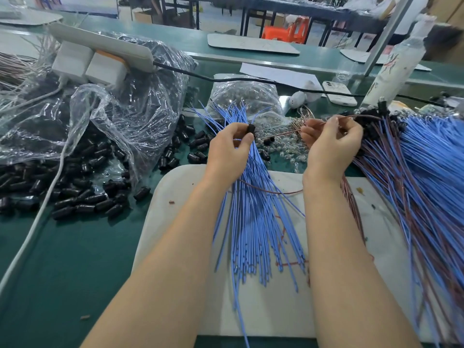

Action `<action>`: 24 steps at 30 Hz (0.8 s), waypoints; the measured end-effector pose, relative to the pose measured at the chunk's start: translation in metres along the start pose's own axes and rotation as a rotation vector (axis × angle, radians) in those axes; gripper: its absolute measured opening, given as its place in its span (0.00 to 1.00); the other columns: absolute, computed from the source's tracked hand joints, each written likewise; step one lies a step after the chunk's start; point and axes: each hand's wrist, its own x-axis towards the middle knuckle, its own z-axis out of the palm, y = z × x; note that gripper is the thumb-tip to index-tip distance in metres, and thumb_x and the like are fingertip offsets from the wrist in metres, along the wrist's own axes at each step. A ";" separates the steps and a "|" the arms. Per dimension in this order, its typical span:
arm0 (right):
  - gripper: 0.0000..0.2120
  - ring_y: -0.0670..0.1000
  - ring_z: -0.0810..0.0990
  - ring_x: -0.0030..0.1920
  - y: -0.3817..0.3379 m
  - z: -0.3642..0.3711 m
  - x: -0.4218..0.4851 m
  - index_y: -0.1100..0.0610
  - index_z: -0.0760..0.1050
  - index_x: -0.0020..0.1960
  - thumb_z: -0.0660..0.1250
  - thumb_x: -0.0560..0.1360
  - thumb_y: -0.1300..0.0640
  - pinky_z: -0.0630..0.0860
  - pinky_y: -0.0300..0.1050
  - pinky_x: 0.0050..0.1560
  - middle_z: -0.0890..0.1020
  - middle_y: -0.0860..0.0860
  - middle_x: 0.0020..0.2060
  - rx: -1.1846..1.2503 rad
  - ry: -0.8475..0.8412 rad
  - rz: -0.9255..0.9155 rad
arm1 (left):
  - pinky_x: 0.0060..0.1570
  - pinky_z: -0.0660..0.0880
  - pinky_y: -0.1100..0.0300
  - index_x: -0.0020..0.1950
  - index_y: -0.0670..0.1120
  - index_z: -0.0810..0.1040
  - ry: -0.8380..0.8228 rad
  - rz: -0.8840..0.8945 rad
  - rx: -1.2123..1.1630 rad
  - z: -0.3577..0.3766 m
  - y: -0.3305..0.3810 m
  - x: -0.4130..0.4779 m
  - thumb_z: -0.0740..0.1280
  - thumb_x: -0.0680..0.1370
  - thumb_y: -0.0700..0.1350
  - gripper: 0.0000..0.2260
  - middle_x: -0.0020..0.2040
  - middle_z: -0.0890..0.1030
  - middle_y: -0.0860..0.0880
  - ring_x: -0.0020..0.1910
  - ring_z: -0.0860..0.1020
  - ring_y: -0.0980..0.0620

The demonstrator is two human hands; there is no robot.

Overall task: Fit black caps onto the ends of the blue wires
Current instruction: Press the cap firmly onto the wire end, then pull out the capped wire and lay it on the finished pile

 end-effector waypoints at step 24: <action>0.06 0.45 0.78 0.28 -0.001 0.002 -0.005 0.54 0.67 0.47 0.57 0.81 0.63 0.76 0.38 0.32 0.79 0.53 0.35 -0.126 -0.059 -0.141 | 0.53 0.73 0.57 0.61 0.45 0.77 -0.101 0.184 0.339 0.004 0.003 -0.009 0.63 0.79 0.41 0.11 0.51 0.79 0.48 0.50 0.75 0.50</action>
